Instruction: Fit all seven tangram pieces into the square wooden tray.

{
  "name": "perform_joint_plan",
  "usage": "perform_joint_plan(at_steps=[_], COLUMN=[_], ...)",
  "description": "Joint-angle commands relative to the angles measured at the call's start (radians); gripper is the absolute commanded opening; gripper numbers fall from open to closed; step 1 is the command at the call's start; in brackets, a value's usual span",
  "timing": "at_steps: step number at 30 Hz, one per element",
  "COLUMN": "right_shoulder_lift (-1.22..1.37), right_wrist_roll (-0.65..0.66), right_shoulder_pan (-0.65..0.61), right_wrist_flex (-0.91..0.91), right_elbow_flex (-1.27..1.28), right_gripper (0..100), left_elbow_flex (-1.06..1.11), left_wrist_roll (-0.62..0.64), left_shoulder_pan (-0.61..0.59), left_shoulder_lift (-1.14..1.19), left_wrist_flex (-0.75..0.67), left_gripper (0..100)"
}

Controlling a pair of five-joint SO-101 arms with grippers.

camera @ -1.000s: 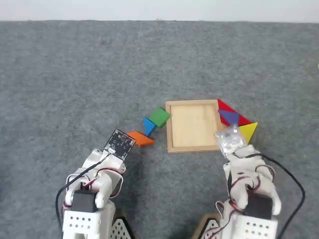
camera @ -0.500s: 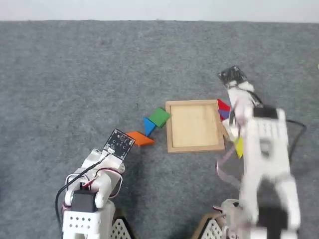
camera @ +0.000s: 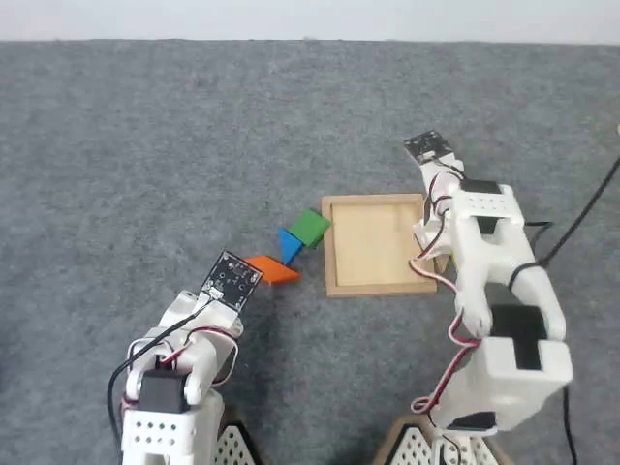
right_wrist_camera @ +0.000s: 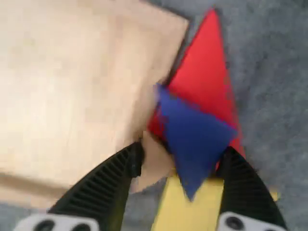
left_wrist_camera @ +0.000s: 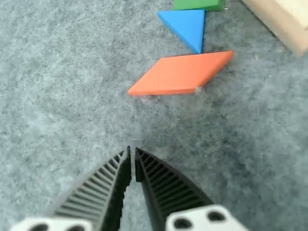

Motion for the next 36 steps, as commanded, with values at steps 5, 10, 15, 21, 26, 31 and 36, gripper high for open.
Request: perform_joint_plan(at_steps=[5, 10, 15, 21, 26, 31, 36], right_shoulder_lift=[0.053, -0.016, -0.099, -0.111, 0.035, 0.202, 0.302], right_wrist_roll=[-0.012, -0.012, -0.097, -0.081, -0.008, 0.009, 0.04], right_shoulder_pan=[0.157, 0.194, 0.196, 0.027, -0.051, -0.062, -0.065], right_wrist_flex=[0.038, 0.051, 0.09, 0.116, 0.213, 0.249, 0.262], right_elbow_flex=[-0.184, -0.193, -0.196, -0.242, -0.402, -0.542, -0.588], right_gripper=[26.7, 26.7, 26.7, 27.1, 32.1, 32.2, 32.2], left_elbow_flex=[-0.012, -0.012, -0.012, -0.012, -0.012, -0.012, -0.012], left_wrist_roll=[-0.011, -0.011, -0.011, -0.011, -0.011, -0.011, -0.011], left_shoulder_pan=[-0.005, -0.005, -0.005, -0.002, -0.005, -0.005, -0.005], left_shoulder_lift=[-0.012, -0.012, -0.012, -0.012, -0.012, -0.012, -0.012], left_wrist_flex=[0.005, 0.005, 0.005, 0.005, 0.005, 0.005, 0.005], left_gripper=[1, 1, 1, 1, 1, 1, 1])
